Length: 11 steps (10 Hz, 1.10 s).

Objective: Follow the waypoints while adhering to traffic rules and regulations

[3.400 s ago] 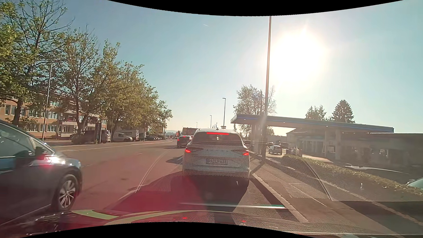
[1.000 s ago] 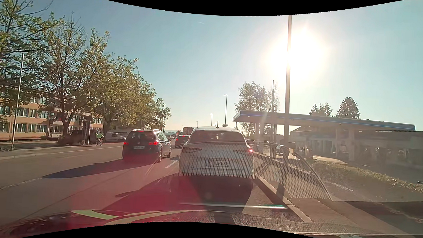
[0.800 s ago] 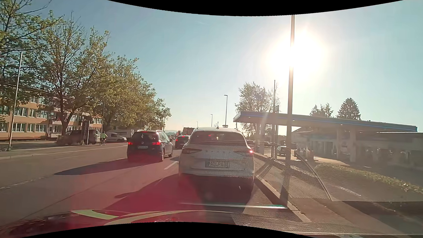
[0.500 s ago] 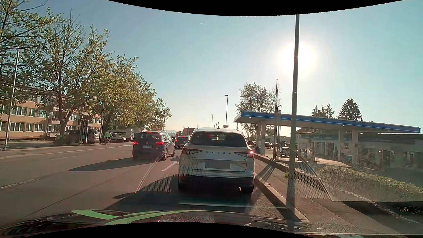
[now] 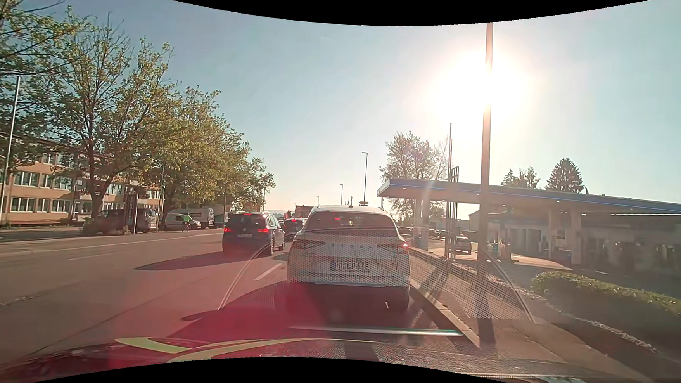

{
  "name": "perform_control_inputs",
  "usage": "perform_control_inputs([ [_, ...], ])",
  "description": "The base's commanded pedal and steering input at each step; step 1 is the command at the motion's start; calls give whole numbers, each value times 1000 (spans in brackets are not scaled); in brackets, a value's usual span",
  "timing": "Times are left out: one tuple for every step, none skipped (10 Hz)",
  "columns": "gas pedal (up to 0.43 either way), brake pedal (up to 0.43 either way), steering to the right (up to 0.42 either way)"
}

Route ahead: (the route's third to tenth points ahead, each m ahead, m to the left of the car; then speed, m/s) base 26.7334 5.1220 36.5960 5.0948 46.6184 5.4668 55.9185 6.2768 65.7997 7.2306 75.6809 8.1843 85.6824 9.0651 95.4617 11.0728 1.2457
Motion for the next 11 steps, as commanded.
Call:
perform_control_inputs([
  [0, 37, -4],
  [0, 30, -4],
  [0, 30, -4],
  [0, 30, -4],
  [0, 37, -4],
  [0, 37, -4],
  [0, 43, -4],
  [0, 43, -4],
  [0, 55, -4],
  [0, 73, -4],
  [0, 91, -4],
])
